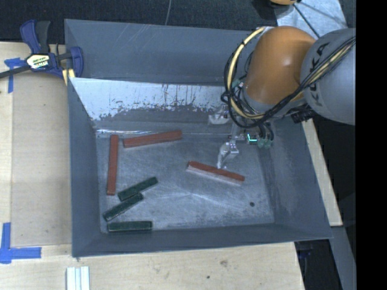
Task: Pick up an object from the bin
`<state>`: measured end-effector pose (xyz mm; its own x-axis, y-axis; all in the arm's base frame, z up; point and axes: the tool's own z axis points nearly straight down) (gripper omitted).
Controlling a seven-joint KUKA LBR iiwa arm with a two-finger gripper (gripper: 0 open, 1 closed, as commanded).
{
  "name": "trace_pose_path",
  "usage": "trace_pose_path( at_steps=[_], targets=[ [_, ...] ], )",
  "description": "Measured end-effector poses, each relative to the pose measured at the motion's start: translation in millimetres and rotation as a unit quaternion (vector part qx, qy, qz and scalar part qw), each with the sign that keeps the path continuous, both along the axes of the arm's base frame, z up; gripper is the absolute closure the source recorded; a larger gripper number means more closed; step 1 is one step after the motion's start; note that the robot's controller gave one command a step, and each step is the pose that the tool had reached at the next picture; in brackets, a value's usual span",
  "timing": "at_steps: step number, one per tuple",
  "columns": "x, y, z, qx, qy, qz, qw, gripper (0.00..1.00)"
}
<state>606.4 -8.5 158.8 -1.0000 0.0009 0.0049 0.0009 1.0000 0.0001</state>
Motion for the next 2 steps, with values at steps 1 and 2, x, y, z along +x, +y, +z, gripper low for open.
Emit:
trace_pose_path(
  at_steps=[1, 2],
  targets=[
    [1.9, -0.1, 4.7, 0.0, -0.0042, 0.0, 1.0, 0.0],
    [-40.2, -18.5, -81.8, 0.0, -0.0098, -0.014, 0.9999, 1.0]
  ],
)
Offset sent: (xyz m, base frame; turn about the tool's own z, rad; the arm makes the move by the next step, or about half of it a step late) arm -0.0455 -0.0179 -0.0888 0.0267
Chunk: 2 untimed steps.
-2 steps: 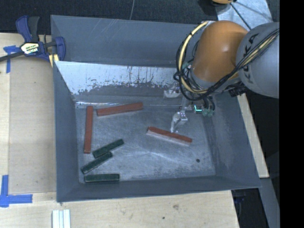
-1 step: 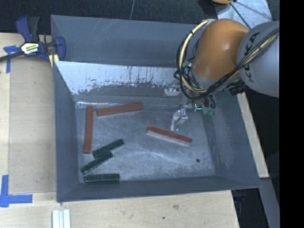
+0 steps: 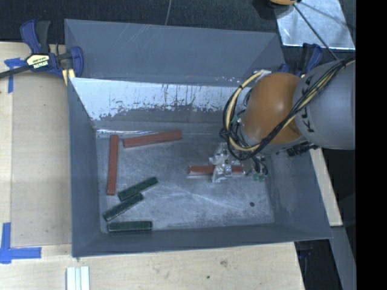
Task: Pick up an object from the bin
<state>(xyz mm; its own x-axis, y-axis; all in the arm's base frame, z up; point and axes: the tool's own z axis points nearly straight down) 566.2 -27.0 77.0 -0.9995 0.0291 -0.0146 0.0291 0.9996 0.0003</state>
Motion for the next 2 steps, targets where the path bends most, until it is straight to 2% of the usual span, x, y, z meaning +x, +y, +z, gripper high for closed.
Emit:
trace_pose_path(
  at_steps=[1, 2],
  targets=[
    [0.0, 0.1, 0.0, 0.0, 0.0, 0.0, 1.0, 1.0],
    [-5.4, -7.4, 140.2, 0.0, 0.0052, -0.003, 1.0, 1.0]
  ],
)
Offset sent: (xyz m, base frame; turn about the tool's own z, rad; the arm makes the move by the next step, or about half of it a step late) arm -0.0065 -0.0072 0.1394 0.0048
